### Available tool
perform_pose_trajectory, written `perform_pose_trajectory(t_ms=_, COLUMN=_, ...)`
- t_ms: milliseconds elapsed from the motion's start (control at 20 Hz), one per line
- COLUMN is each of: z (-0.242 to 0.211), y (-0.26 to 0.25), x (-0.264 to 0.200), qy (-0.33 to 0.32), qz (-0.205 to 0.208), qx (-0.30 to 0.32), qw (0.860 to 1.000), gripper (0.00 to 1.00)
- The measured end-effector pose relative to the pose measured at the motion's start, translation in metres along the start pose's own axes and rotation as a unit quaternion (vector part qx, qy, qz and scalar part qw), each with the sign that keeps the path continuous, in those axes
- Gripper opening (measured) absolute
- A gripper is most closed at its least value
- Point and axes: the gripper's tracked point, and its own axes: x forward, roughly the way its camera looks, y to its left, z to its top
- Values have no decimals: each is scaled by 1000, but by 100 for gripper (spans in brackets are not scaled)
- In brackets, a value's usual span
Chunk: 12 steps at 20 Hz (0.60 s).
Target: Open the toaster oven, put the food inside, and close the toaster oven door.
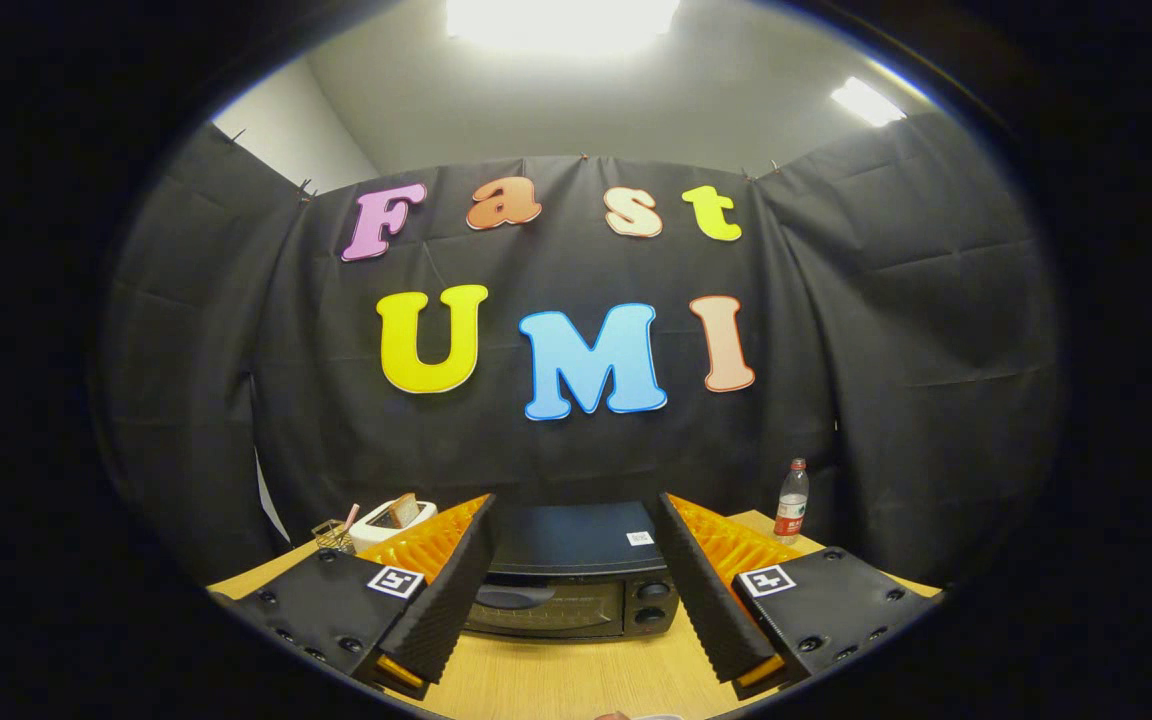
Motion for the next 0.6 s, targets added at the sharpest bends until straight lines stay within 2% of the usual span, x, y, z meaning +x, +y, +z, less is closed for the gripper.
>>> perform_pose_trajectory(t_ms=600, z=-66, y=51, x=67, qy=58, qz=28, qx=-6, qw=998, gripper=98)
